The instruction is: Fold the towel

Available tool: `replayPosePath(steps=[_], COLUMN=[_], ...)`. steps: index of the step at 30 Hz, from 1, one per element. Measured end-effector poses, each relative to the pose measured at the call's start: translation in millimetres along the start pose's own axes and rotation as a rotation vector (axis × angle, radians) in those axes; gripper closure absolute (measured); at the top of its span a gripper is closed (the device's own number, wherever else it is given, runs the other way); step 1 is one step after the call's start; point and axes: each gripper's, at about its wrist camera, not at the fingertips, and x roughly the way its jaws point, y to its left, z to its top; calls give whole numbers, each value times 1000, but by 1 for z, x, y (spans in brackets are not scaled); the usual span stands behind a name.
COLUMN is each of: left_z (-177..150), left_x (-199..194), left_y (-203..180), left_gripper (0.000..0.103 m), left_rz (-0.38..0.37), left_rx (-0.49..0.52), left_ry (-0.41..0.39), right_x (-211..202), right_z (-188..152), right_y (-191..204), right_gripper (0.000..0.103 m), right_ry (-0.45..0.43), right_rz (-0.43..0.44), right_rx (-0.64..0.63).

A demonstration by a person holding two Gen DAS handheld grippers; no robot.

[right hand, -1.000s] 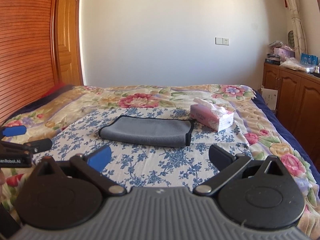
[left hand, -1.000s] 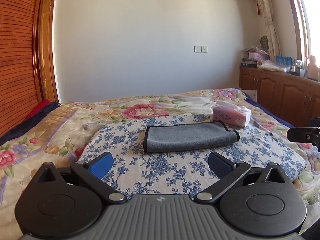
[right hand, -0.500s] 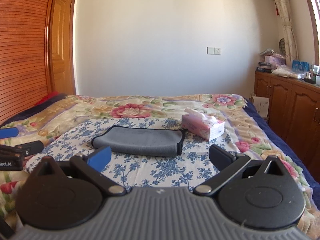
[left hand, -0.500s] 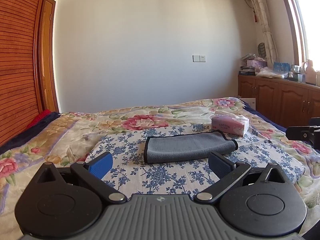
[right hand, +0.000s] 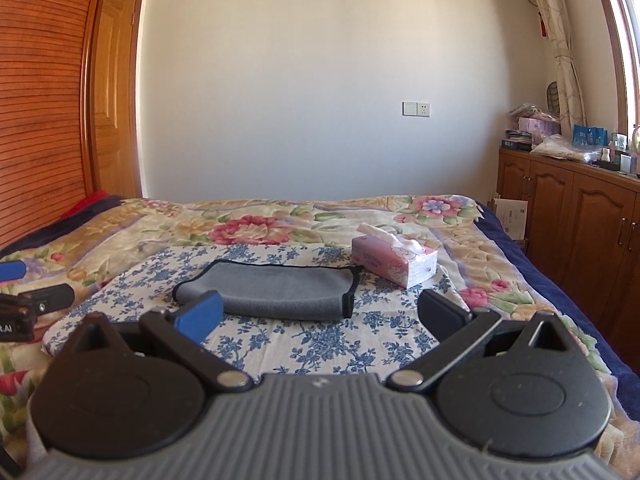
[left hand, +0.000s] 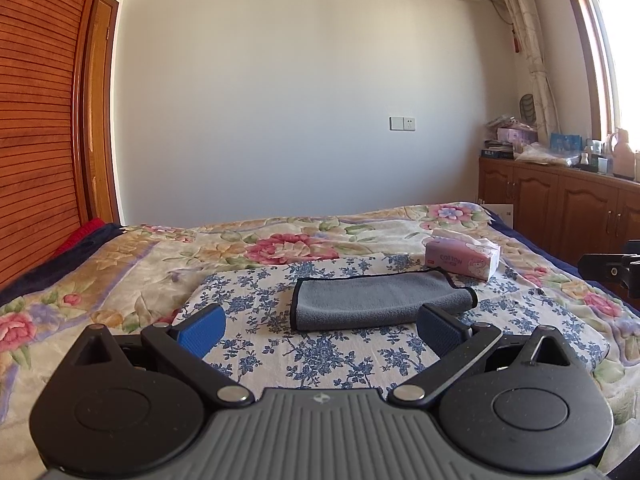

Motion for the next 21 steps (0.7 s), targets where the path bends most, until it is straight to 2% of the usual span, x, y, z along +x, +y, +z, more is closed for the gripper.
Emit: replayPosePath(steps=[21], left_z=[0], left_x=[0], left_y=[0], left_gripper=[0], left_rz=[-1], left_rx=[-2], left_ry=[0], right_x=[-1], right_z=[0], right_y=[-2], right_gripper=[0], right_ry=[-7], right_rz=[-5], right_rx=[0])
